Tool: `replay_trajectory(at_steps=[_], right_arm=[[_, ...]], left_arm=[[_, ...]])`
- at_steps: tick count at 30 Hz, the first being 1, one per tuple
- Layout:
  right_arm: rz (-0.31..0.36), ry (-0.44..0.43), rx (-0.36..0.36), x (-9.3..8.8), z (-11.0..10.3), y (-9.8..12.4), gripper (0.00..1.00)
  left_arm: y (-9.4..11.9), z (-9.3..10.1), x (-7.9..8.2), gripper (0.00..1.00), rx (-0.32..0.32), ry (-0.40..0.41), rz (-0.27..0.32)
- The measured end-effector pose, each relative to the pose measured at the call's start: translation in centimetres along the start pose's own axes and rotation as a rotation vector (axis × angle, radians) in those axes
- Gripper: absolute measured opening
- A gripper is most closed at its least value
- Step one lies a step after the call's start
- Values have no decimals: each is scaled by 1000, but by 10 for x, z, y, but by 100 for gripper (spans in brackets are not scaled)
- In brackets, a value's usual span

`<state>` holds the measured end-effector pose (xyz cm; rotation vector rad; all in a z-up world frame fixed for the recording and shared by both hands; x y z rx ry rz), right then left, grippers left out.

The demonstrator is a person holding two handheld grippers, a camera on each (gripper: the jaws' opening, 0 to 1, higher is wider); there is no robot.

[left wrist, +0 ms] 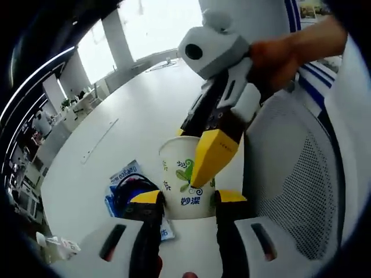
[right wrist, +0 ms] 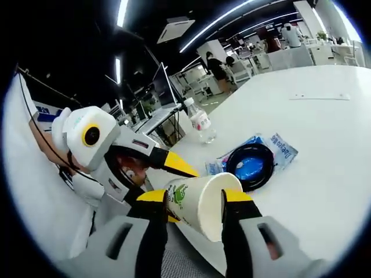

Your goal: Arrange the tabletop items into an orderly group along one side of the table until the central work area is clear of visible clutter.

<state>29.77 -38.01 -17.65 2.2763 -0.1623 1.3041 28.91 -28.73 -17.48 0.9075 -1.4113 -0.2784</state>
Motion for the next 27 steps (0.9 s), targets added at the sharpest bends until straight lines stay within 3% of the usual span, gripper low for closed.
replay_trajectory(at_steps=[20, 27], right_arm=[[78, -71, 43, 3, -14, 0, 2], [92, -85, 23, 2, -16, -4, 1]], left_arm=[[0, 2, -1, 35, 1, 11, 5], [1, 1, -5, 35, 20, 24, 6]])
Point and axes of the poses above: the point that each gripper's makers call its tool centre point, and the gripper's own axes: y roughly backward along the fingers, z roughly to its right, x roughly out of its top, the point moved 6 cm from there along y, roughly backward along the fingers, and after that the axes turned 7 degrees about y, right-handed, at the moved point
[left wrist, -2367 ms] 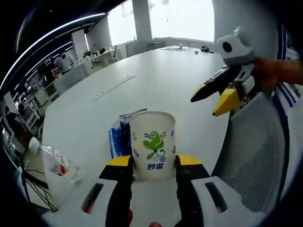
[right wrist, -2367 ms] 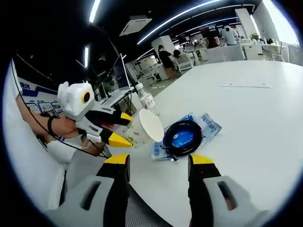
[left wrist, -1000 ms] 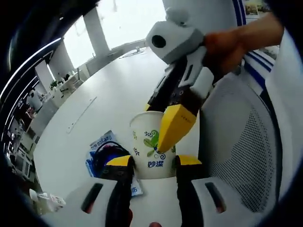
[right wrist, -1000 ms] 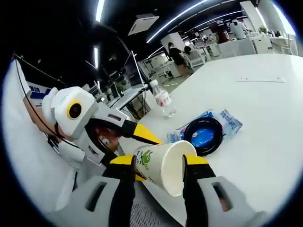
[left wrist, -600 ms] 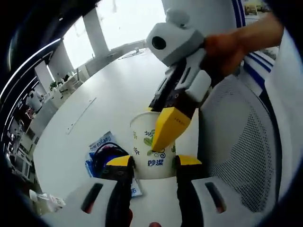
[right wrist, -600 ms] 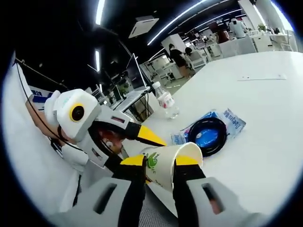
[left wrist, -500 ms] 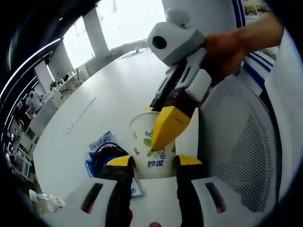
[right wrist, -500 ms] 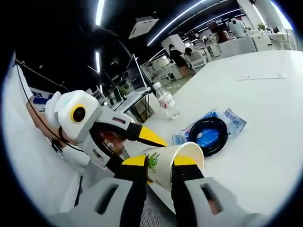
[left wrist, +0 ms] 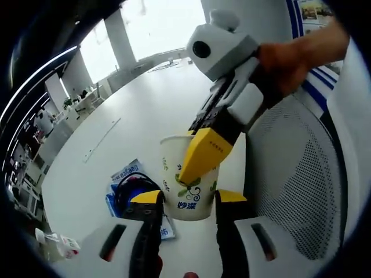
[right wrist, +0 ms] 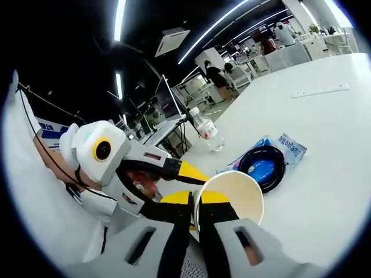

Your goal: Arrange the tabletop items into an orderly group along one side of the table until the central work area is clear of visible clutter.

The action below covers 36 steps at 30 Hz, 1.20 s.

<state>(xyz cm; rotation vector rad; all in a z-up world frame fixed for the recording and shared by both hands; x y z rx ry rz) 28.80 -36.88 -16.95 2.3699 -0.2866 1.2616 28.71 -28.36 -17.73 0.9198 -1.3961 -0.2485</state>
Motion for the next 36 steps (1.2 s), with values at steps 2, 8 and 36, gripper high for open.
replay_trajectory(at_steps=[2, 8, 36], right_arm=[[2, -3, -3, 0, -1, 0, 0], [0, -9, 3, -1, -3, -3, 0], [-27, 11, -16, 5, 3, -12, 0]], left_arm=[[1, -1, -2, 35, 10, 10, -3], [5, -4, -10, 34, 30, 58, 1], [22, -20, -54, 33, 128, 373, 29]])
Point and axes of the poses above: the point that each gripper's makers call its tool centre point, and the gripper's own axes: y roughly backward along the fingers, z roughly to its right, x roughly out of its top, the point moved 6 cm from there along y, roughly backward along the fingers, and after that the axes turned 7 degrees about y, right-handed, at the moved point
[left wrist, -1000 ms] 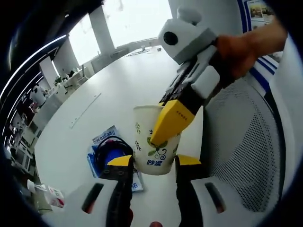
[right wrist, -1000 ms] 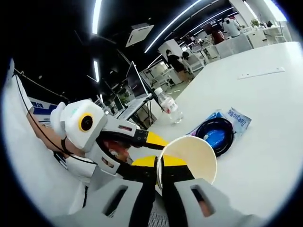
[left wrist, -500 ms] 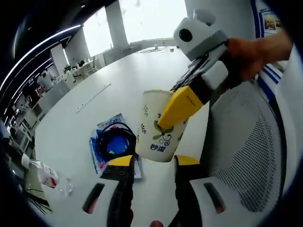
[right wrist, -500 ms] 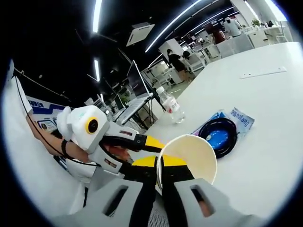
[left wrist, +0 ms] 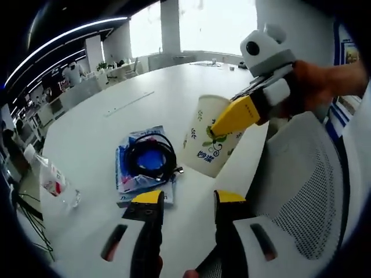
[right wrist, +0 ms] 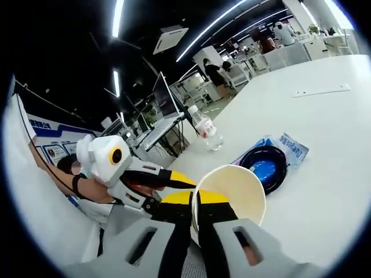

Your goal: Arrange the tabletop items into an orderly group along one side of the table until the central work area is clear of visible clutter.

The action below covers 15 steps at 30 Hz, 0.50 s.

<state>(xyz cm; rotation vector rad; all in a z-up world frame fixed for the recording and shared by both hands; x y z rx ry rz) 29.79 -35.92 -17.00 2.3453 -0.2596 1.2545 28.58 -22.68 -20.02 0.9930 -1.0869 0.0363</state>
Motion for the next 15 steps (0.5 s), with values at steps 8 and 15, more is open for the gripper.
replay_trajectory(at_steps=[8, 15], right_arm=[[-18, 19, 0, 3, 0, -6, 0], [-25, 34, -5, 8, 2, -15, 0]], left_arm=[[5, -1, -7, 33, 10, 30, -2], [8, -2, -10, 33, 16, 41, 4]])
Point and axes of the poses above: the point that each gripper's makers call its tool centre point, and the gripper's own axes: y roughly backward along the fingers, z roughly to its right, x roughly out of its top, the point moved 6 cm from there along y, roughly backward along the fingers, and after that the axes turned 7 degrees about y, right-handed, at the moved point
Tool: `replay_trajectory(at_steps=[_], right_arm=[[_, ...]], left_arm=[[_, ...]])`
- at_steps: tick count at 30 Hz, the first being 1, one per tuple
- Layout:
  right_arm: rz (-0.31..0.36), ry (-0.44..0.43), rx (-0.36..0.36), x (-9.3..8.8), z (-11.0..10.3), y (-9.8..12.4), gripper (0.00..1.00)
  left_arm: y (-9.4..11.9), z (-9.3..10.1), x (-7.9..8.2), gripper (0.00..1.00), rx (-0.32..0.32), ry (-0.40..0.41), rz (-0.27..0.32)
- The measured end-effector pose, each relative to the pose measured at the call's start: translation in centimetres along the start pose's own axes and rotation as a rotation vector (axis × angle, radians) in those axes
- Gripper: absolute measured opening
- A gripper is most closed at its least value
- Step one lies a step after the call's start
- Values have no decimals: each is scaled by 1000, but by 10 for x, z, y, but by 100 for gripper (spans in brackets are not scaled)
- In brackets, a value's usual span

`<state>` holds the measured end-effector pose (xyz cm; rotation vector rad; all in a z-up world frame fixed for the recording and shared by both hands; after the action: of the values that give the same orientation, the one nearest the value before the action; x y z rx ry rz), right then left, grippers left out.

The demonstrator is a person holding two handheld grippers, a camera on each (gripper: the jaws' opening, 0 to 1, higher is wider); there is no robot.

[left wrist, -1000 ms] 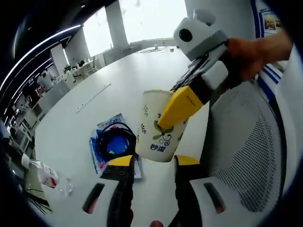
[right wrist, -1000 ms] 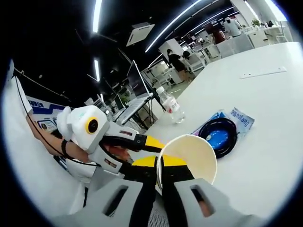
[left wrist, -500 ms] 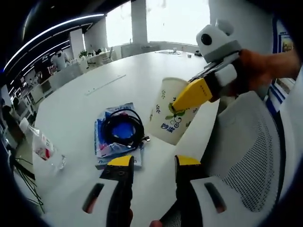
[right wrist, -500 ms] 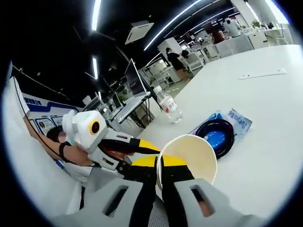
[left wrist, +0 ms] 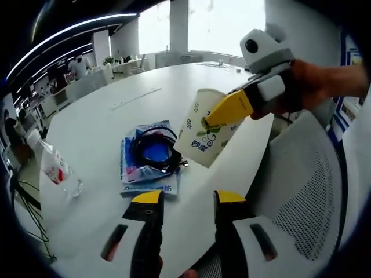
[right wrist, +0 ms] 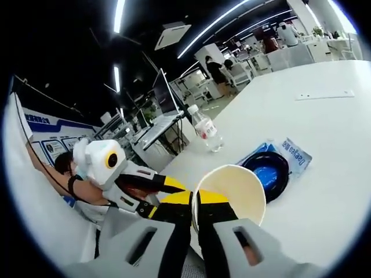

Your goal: Arrange the tabletop items into an orderly group along one side of the table until the central work area is clear of visible clutter.

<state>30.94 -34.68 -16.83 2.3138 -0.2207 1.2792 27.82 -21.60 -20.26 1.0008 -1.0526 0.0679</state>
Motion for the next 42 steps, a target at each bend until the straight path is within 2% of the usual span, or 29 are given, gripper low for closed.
replay_trajectory(at_steps=[6, 17, 25, 35, 42], right_arm=[[-20, 19, 1, 7, 3, -9, 0], [-42, 37, 8, 6, 4, -20, 0], [-56, 46, 12, 13, 10, -33, 0], [-84, 101, 10, 39, 25, -61, 0], [-167, 233, -19, 60, 44, -91, 0]], left_arm=[[4, -4, -2, 33, 6, 20, 6], [9, -12, -8, 33, 25, 48, 17], [11, -23, -6, 33, 51, 122, 61], [10, -39, -1, 36, 89, 197, 107], [10, -48, 0, 36, 111, 236, 124]])
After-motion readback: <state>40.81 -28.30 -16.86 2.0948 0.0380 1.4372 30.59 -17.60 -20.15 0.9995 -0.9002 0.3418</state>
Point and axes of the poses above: the point that each gripper's makers call its tool centre point, and the gripper's own axes: y roughly backward along the fingers, z roughly to its right, x roughly out of its top, the point moved 6 cm from there along y, roughly backward along the fingers, and after that the axes turned 7 degrees about y, right-handed, at the moved point
